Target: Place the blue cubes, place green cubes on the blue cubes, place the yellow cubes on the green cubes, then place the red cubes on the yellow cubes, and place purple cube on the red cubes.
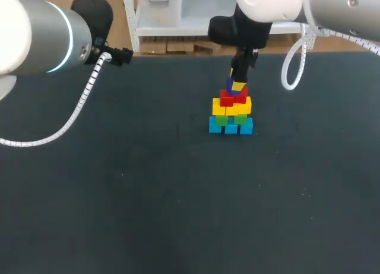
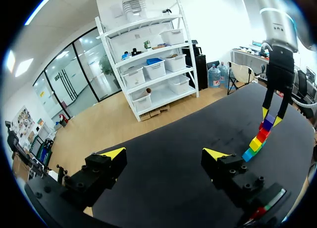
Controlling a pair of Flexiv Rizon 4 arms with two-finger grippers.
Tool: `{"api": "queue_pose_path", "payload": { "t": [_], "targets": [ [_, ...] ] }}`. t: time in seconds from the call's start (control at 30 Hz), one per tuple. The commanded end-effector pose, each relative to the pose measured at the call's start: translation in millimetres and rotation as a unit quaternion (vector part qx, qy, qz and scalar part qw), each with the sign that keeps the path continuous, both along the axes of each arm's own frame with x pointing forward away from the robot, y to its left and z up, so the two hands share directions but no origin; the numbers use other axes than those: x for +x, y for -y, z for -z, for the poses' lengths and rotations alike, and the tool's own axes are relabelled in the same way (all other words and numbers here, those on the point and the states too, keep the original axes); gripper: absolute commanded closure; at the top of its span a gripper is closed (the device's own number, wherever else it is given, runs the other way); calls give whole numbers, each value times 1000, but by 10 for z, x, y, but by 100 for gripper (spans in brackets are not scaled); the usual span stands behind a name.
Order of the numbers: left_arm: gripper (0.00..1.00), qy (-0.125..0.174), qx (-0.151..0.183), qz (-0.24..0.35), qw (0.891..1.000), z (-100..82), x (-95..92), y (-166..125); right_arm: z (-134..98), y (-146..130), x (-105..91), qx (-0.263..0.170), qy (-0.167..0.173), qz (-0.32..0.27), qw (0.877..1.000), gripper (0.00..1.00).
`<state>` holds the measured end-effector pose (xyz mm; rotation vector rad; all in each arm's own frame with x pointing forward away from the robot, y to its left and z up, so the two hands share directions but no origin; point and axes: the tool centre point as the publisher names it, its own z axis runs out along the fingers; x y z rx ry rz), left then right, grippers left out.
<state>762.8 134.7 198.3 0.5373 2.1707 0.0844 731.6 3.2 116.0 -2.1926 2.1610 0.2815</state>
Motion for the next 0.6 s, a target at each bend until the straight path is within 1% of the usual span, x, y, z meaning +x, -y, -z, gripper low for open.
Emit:
{"api": "queue_pose_path", "payload": {
  "t": [0.03, 0.1, 0.13, 0.33, 0.4, 0.5, 0.53, 0.57, 0.6],
  "targets": [
    [0, -1, -1, 2, 1000, -5, 9, -11, 3, 4, -2, 2, 0, 0, 1000, 76],
    [0, -1, -1, 2, 1000, -5, 9, -11, 5, 3, -3, 3, 0, 0, 1000, 73],
    [0, -1, -1, 2, 1000, -5, 9, -11, 7, 2, -4, 2, 1, -1, 1000, 70],
    [0, -1, -1, 2, 1000, -5, 9, -11, 17, -5, -8, 0, 3, -5, 1000, 65],
    [0, -1, -1, 2, 1000, -5, 9, -11, 19, -6, -8, -1, 4, -6, 1000, 60],
    [0, -1, -1, 2, 1000, -5, 9, -11, 19, -7, -8, -1, 4, -6, 1000, 55],
    [0, -1, -1, 2, 1000, -5, 9, -11, 18, -7, -8, -1, 4, -7, 1000, 35],
    [0, -1, -1, 2, 1000, -5, 9, -11, 18, -7, -8, -1, 5, -6, 1000, 2],
    [0, -1, -1, 2, 1000, -5, 9, -11, 18, -7, -8, -1, 5, -6, 1000, 0]
  ]
}}
